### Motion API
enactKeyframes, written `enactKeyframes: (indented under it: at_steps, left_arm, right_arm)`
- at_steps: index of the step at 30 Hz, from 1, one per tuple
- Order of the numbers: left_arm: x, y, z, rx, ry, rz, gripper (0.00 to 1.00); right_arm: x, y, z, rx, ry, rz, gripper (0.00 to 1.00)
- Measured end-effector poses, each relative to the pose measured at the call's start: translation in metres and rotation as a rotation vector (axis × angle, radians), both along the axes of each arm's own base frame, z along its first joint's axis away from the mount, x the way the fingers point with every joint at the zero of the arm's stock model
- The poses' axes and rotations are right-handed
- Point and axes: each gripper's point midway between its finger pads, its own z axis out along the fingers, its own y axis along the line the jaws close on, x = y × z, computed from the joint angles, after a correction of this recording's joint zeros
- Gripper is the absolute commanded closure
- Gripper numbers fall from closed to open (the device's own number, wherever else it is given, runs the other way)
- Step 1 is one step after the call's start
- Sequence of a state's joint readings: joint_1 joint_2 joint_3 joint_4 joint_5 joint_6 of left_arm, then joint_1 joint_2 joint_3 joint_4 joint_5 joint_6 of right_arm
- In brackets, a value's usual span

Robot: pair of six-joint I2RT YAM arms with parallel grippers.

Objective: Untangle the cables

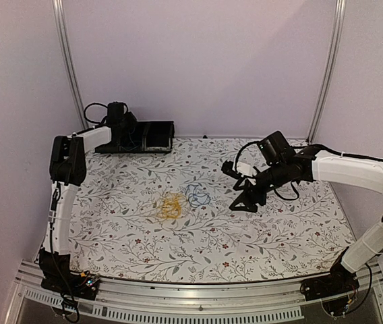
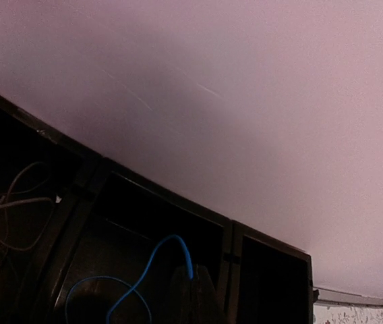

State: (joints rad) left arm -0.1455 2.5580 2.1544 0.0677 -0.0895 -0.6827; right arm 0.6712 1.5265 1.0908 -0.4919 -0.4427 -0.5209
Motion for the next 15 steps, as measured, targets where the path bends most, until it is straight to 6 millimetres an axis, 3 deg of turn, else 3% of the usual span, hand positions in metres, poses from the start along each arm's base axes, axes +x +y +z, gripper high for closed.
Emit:
enactKeyframes:
  at_steps: [10, 15]
  left_arm:
    - [-0.011, 0.013, -0.008, 0.060, 0.109, 0.016, 1.00]
    - [-0.012, 0.010, -0.009, 0.042, 0.134, -0.012, 0.92]
  right_arm:
    - [-0.001, -0.001, -0.002, -0.003, 0.004, 0.000, 0.17]
    - [-0.004, -0.003, -0.008, -0.012, 0.017, 0.000, 0.17]
